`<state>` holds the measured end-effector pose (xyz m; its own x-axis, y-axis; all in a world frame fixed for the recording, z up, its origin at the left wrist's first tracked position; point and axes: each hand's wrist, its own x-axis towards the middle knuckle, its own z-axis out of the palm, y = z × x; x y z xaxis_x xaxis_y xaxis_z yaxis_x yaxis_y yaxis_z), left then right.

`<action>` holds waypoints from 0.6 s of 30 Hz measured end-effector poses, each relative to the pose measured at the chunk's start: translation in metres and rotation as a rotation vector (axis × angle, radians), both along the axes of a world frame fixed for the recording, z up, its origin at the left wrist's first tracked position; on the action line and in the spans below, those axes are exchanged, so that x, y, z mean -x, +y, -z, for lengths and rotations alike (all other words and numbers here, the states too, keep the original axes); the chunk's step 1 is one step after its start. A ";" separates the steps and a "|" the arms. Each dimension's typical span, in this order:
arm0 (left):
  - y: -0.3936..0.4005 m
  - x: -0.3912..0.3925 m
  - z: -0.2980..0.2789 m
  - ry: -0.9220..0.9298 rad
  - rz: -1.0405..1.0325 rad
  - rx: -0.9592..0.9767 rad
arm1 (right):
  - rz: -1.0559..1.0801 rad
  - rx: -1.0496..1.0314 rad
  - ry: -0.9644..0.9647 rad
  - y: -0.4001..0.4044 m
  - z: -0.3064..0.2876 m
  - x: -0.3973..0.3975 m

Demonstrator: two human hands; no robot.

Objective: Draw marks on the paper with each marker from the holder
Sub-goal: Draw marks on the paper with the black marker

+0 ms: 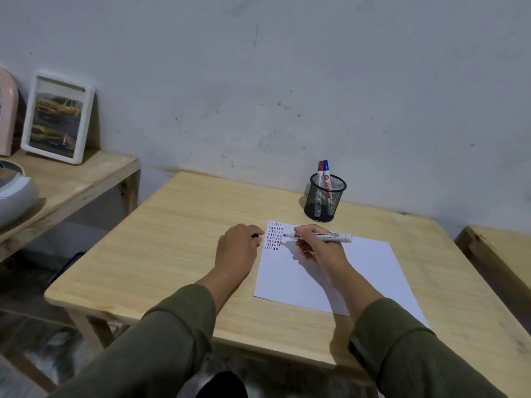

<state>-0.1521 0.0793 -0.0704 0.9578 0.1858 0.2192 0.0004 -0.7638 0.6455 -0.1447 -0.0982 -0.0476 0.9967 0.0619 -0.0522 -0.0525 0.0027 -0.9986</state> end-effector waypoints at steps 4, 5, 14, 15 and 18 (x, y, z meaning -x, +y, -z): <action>-0.012 -0.004 -0.017 -0.040 -0.065 0.553 | -0.006 0.004 -0.046 -0.008 -0.019 -0.002; -0.016 -0.005 -0.024 -0.047 -0.075 0.651 | -0.006 -0.005 -0.061 -0.010 -0.025 -0.003; -0.043 -0.013 -0.068 -0.123 0.057 0.740 | -0.005 -0.091 -0.182 -0.025 -0.074 -0.003; -0.046 -0.014 -0.071 -0.123 0.069 0.747 | -0.005 -0.098 -0.192 -0.026 -0.078 -0.003; -0.052 -0.014 -0.078 -0.133 0.102 0.755 | 0.001 -0.107 -0.205 -0.030 -0.086 -0.003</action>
<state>-0.1380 0.0269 0.0076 0.9527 0.2426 0.1828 -0.1605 -0.1089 0.9810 -0.1420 -0.1283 0.0386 0.9860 0.0550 0.1577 0.1510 0.1095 -0.9824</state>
